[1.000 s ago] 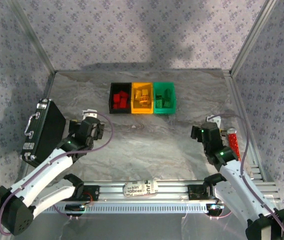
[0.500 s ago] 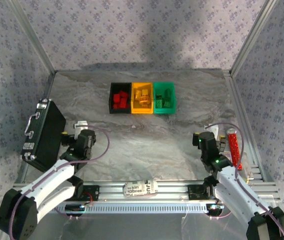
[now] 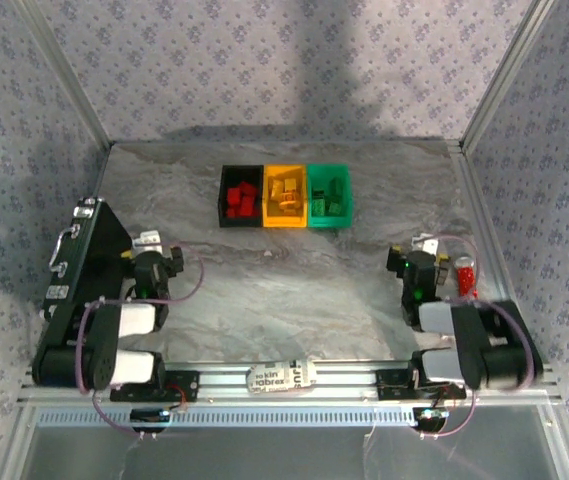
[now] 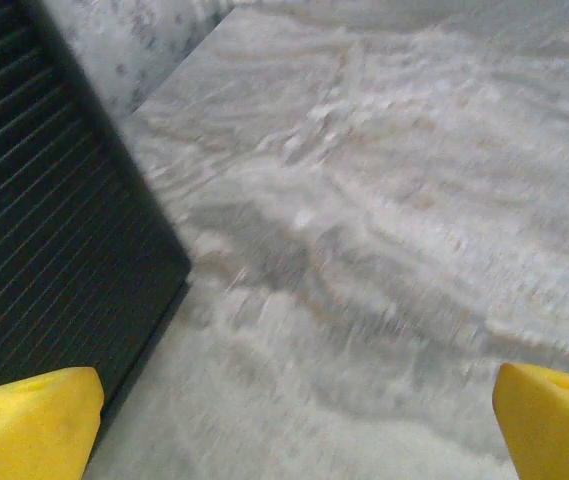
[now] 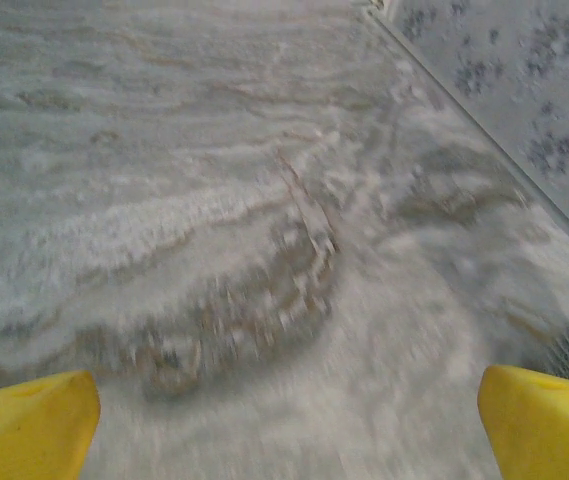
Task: Sort the legos into containers by color
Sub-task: Reset both arms
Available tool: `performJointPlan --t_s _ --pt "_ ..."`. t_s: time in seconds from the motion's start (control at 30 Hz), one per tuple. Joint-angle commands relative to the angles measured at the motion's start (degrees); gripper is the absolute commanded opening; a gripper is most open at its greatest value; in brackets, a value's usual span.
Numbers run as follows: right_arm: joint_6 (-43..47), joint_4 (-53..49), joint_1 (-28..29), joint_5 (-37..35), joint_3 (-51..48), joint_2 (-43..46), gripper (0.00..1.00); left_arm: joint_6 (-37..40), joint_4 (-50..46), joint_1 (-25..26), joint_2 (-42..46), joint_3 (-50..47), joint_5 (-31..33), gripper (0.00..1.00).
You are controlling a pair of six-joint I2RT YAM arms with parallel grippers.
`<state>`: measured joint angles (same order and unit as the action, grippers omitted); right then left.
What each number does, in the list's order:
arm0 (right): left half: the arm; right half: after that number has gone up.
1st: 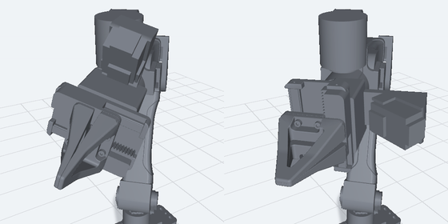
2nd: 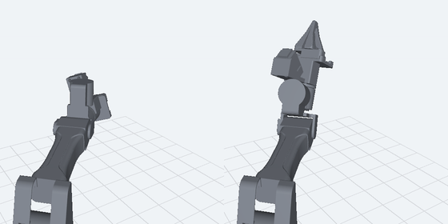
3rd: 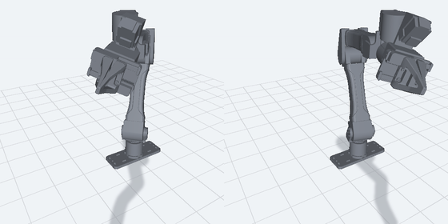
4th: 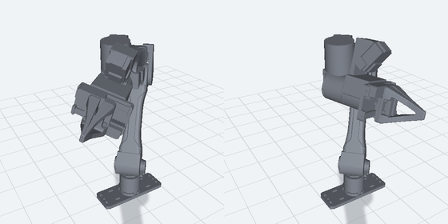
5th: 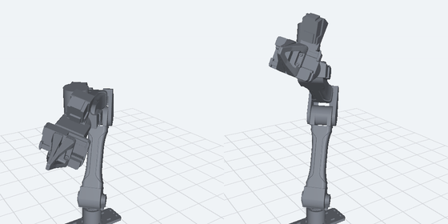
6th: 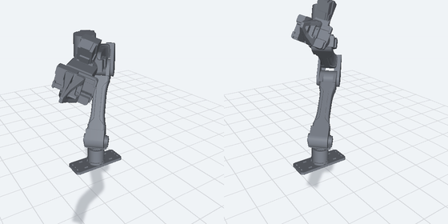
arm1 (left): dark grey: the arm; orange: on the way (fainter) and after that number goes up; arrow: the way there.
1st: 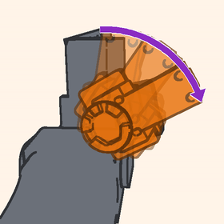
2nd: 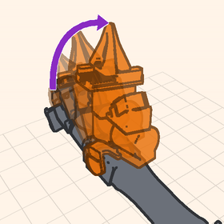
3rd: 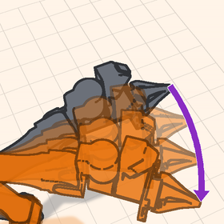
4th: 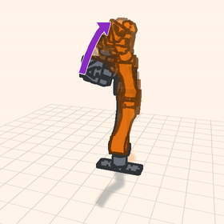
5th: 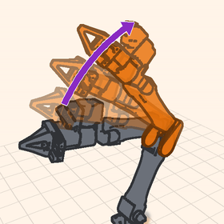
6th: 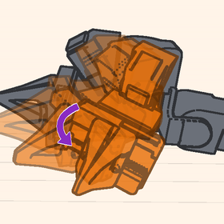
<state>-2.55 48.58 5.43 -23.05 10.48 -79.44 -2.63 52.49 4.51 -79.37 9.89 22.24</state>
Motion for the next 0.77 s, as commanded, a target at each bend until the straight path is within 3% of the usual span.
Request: performJointPlan --t_s 0.0,0.03,0.07,0.1,0.17,0.2,0.23,0.33,0.5,0.73 --pt "8.1 16.0 0.3 5.0 4.0 -9.3 0.99 1.6 27.0 -2.6 -13.8 1.0 -8.5 1.0" --pt "7.9 13.2 0.6 5.0 5.2 -9.0 0.99 1.7 24.7 -2.3 -13.0 1.4 -8.0 1.0" --pt "5.6 6.2 -1.7 7.4 7.4 -7.1 0.99 0.4 10.9 -2.4 -7.1 3.7 -8.5 1.0" --pt "2.4 0.0 -3.6 7.8 10.9 -7.7 0.99 0.0 5.6 -3.4 -5.9 6.0 -10.5 1.0" --pt "1.8 -1.5 -6.3 12.3 11.4 -7.4 0.99 0.3 5.7 -4.1 -10.5 9.8 -11.3 1.0" --pt "2.3 -0.6 -5.4 10.8 11.2 -7.8 0.99 0.0 -5.0 -4.1 -7.9 12.8 -12.5 1.0" --pt "2.5 -0.1 -5.3 10.4 11.1 -7.7 0.99 0.4 -7.2 -4.2 -7.8 14.4 -13.2 1.0" --pt "2.5 -0.5 -5.1 10.6 11.2 -7.7 0.99 1.1 1.2 -4.2 -9.7 11.2 -14.5 1.0" --pt "2.5 -0.5 -5.4 11.0 11.1 -7.6 0.99 0.9 -6.1 -5.3 -8.6 13.9 -18.6 1.0" --pt "3.0 -1.0 -5.7 13.1 11.4 -7.6 0.99 2.8 -3.6 -5.0 -8.6 12.6 -22.4 1.0"
